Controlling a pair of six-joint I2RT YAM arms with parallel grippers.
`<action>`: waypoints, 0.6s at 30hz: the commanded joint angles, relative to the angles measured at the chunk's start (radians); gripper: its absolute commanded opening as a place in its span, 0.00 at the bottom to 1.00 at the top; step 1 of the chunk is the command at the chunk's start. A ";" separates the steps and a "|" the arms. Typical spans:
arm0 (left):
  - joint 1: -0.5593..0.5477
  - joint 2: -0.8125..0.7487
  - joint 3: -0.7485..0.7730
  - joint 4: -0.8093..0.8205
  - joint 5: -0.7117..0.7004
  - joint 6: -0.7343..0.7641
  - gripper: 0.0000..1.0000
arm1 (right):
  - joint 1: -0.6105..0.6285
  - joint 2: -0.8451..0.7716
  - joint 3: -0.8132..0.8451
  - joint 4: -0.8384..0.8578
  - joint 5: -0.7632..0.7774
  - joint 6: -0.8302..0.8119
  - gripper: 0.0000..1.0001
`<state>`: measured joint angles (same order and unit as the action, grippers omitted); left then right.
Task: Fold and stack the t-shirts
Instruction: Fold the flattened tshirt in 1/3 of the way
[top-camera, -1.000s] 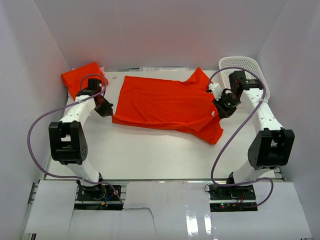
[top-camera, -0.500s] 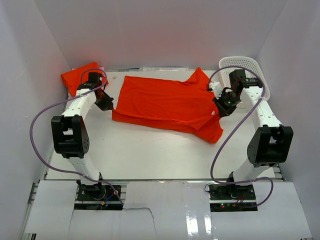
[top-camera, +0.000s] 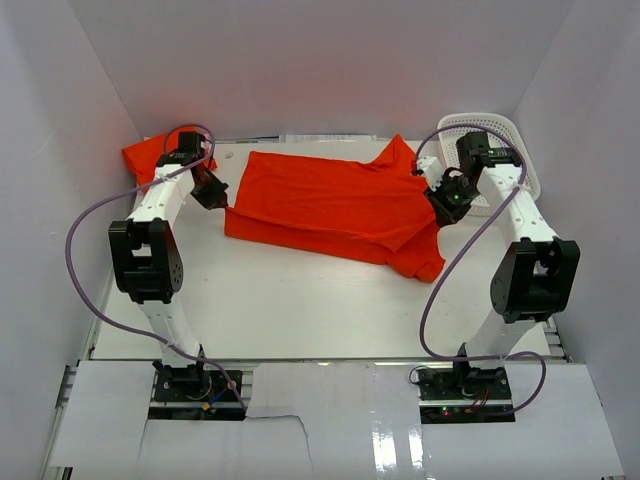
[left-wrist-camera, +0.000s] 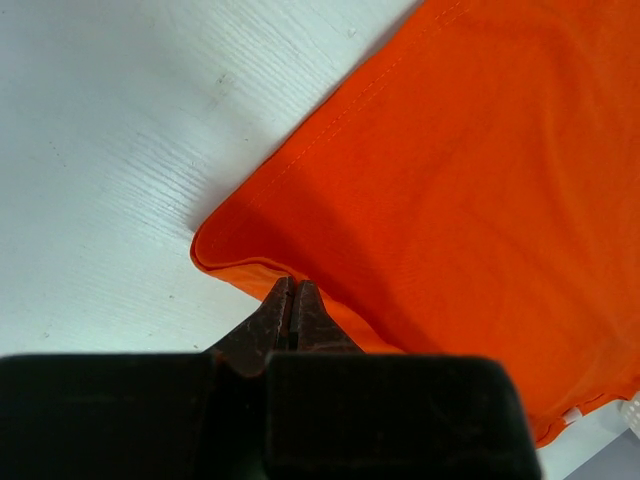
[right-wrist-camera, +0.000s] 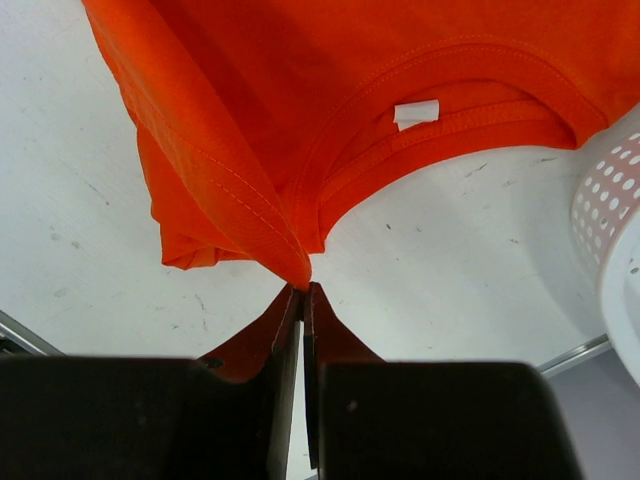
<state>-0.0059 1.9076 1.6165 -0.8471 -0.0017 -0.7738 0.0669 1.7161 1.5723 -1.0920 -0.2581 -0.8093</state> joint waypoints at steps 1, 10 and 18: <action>0.001 0.013 0.066 -0.020 0.000 0.016 0.00 | -0.006 0.016 0.060 0.009 -0.006 -0.031 0.08; 0.001 0.080 0.149 -0.041 0.000 0.022 0.00 | -0.006 0.077 0.110 0.020 -0.001 -0.022 0.08; 0.001 0.123 0.212 -0.043 0.040 0.018 0.00 | -0.006 0.126 0.146 0.032 0.010 -0.014 0.08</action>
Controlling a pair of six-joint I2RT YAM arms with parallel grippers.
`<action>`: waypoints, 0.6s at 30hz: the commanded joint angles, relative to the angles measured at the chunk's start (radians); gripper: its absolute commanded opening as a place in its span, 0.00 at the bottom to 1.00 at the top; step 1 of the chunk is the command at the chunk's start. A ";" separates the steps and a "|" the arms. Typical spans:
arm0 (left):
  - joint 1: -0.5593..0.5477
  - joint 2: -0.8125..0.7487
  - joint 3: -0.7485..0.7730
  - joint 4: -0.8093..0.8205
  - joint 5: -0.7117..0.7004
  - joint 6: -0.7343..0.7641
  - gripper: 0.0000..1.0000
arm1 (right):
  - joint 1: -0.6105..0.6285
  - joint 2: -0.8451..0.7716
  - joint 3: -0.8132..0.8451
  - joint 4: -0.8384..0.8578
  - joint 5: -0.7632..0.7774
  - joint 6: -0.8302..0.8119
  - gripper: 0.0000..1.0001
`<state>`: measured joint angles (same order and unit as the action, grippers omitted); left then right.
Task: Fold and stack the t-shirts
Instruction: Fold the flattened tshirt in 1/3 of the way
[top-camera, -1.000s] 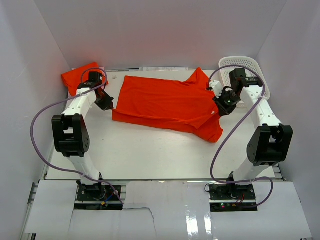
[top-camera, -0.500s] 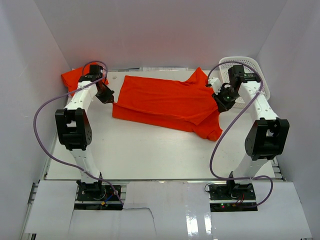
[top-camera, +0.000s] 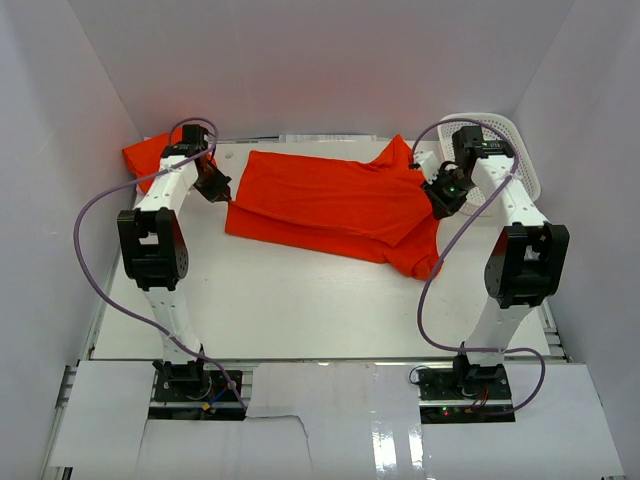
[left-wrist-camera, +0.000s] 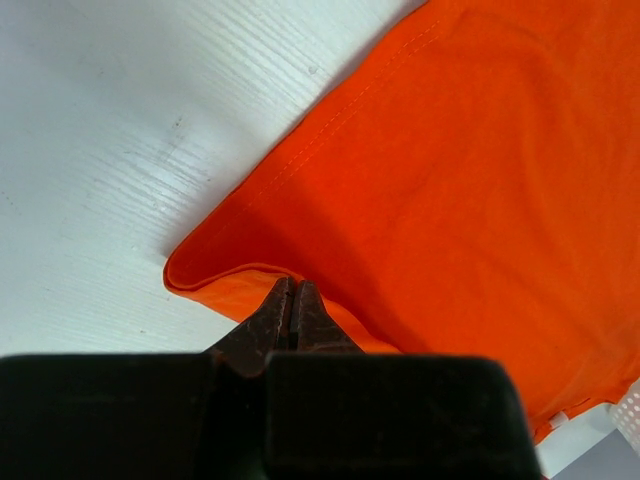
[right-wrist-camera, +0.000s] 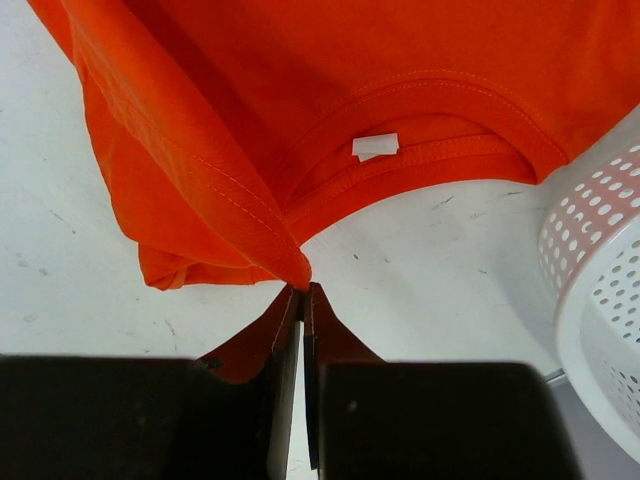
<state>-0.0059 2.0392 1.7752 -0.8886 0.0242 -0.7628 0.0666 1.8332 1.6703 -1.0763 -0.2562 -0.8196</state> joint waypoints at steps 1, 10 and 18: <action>0.001 -0.004 0.061 -0.001 0.017 0.005 0.00 | -0.005 0.012 0.057 0.018 0.008 -0.004 0.08; 0.001 0.030 0.127 -0.009 0.025 0.003 0.00 | -0.010 0.066 0.140 0.019 0.008 0.008 0.08; 0.001 0.070 0.145 -0.009 0.031 0.003 0.00 | -0.010 0.126 0.201 0.029 0.015 0.019 0.08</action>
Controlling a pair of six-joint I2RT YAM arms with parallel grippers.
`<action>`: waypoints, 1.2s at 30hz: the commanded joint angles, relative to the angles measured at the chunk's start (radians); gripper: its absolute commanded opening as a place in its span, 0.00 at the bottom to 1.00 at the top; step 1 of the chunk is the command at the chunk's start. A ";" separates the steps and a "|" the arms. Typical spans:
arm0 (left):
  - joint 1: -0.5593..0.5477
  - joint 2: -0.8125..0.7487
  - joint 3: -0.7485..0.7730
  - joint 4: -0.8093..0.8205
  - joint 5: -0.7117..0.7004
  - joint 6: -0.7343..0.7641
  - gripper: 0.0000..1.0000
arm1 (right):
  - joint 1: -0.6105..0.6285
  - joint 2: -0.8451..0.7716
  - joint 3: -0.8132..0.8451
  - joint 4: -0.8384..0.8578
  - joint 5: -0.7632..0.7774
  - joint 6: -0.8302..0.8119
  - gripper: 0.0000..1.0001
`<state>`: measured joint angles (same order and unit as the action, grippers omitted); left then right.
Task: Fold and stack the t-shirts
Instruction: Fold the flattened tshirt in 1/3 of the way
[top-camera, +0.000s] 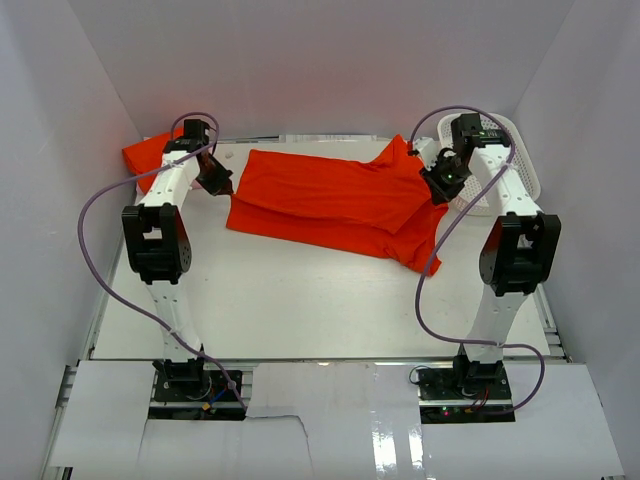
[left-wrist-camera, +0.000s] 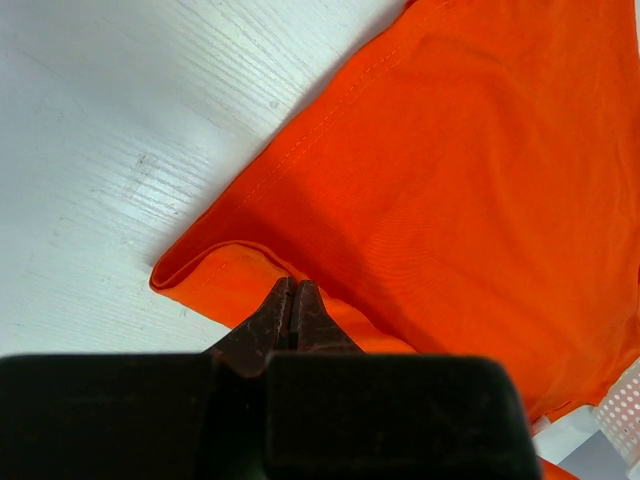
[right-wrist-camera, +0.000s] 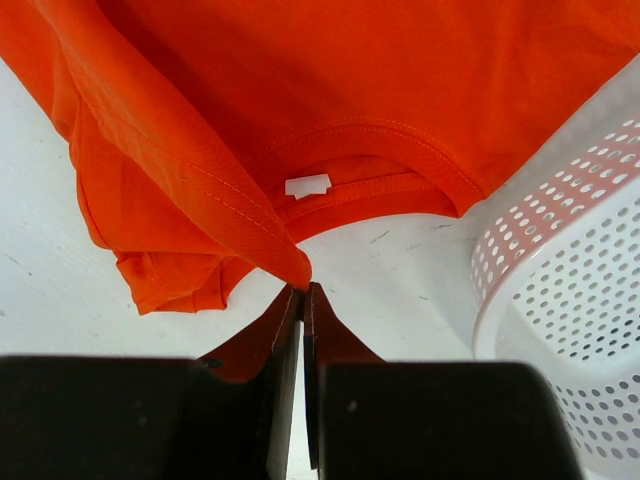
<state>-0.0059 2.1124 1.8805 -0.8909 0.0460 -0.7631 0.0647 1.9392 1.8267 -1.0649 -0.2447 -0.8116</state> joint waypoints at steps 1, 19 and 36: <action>0.001 0.001 0.043 -0.005 0.008 0.004 0.00 | -0.008 0.023 0.045 0.022 0.005 0.012 0.08; 0.001 0.077 0.060 0.029 0.005 -0.016 0.00 | -0.006 0.149 0.065 0.118 0.025 0.066 0.08; 0.003 0.113 0.046 0.073 0.020 -0.082 0.04 | -0.014 0.202 0.083 0.195 0.061 0.110 0.08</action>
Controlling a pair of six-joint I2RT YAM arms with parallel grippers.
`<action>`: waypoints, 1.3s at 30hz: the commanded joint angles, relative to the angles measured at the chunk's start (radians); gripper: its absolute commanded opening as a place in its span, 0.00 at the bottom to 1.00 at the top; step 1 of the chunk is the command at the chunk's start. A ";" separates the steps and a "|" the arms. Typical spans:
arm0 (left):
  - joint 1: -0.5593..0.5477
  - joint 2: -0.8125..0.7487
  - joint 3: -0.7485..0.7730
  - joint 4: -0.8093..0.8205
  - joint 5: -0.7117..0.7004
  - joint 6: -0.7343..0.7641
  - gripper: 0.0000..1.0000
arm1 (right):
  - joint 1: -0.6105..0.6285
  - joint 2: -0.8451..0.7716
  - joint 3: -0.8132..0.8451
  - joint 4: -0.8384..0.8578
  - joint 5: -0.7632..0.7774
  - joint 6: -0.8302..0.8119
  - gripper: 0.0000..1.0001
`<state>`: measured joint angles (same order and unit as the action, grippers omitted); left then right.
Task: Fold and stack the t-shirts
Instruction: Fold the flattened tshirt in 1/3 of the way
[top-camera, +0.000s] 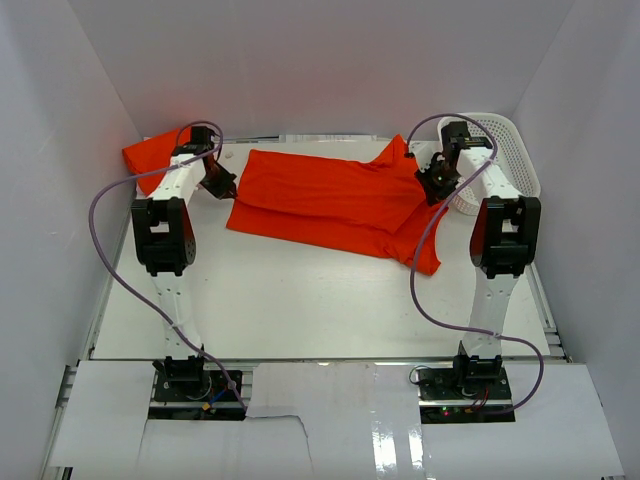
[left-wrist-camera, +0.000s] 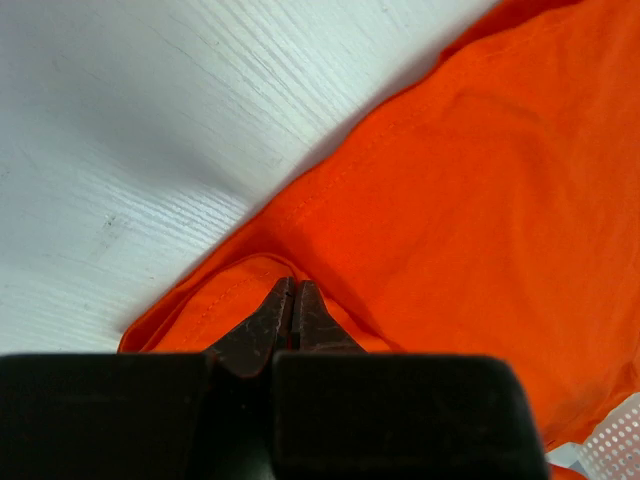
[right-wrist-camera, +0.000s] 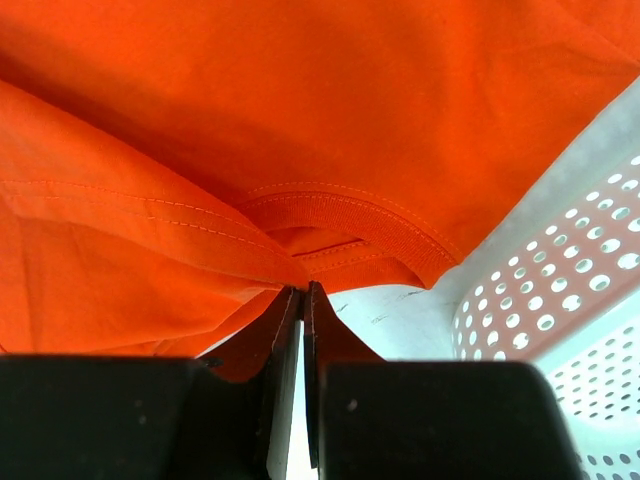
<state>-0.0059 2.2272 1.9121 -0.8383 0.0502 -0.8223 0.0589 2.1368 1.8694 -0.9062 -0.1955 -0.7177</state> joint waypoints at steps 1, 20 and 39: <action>0.001 0.000 0.015 0.024 0.020 -0.024 0.08 | -0.007 0.008 0.040 0.046 0.016 0.020 0.08; 0.003 -0.158 -0.036 0.131 -0.072 -0.120 0.65 | -0.027 -0.069 -0.087 0.272 0.050 0.142 0.45; -0.360 -0.308 -0.251 0.212 0.103 0.399 0.65 | 0.055 -0.268 -0.283 0.012 -0.245 0.130 0.58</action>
<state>-0.2539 1.9430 1.6943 -0.6258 0.1272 -0.5461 0.0925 1.8965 1.6260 -0.8219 -0.3794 -0.5831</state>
